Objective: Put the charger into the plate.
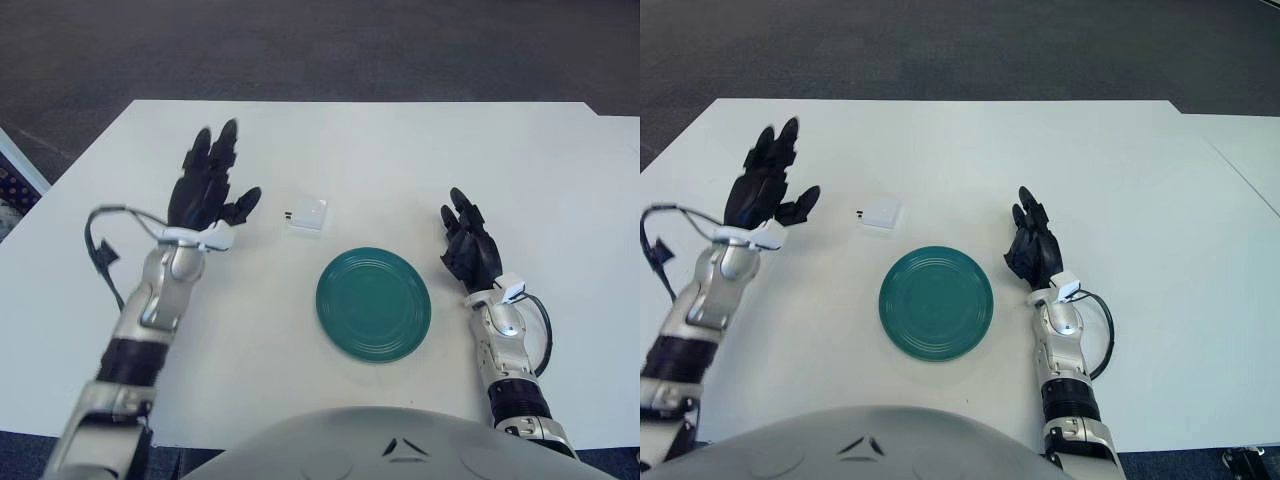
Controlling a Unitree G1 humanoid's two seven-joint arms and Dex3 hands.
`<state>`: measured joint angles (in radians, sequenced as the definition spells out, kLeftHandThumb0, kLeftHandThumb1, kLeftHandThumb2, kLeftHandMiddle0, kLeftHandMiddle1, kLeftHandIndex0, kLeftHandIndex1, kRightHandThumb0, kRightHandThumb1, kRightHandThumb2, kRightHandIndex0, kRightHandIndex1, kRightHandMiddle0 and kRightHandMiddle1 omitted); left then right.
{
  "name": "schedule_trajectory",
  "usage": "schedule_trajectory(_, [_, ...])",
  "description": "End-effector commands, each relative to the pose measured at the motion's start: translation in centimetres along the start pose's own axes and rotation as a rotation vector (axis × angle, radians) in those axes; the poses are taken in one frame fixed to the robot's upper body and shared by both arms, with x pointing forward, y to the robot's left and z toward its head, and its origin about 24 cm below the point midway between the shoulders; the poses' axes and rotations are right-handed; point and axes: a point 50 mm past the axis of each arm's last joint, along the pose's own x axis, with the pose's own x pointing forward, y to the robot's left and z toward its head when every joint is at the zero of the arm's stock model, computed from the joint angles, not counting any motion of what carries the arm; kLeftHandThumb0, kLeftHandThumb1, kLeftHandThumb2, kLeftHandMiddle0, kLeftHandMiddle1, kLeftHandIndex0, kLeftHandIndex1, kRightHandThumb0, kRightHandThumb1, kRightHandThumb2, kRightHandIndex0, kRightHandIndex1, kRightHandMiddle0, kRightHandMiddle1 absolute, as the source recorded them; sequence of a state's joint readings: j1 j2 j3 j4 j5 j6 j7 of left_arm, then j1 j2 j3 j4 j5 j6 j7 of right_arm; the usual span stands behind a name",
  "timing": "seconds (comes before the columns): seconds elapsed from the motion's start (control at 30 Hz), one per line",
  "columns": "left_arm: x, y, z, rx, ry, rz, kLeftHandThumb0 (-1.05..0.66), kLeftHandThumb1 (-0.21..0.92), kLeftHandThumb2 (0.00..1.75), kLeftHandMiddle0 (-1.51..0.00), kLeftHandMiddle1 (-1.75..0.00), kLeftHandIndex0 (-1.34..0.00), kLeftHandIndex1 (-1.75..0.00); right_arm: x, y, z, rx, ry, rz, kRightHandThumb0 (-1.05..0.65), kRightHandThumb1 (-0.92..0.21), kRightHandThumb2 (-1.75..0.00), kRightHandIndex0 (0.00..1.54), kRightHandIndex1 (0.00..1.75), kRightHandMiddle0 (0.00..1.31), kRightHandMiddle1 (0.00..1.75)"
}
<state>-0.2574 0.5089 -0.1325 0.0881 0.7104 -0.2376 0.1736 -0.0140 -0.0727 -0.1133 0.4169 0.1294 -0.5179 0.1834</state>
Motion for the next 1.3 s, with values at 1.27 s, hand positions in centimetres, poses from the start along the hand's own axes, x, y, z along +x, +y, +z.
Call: schedule_trajectory(1.27, [4.4, -7.9, 1.7, 0.423, -0.548, -0.562, -1.05, 0.92, 0.33, 0.0, 0.0, 0.0, -0.47, -2.1, 0.9, -2.0, -0.026, 0.087, -0.011, -0.97, -0.92, -1.08, 0.05, 0.0, 0.0, 0.17])
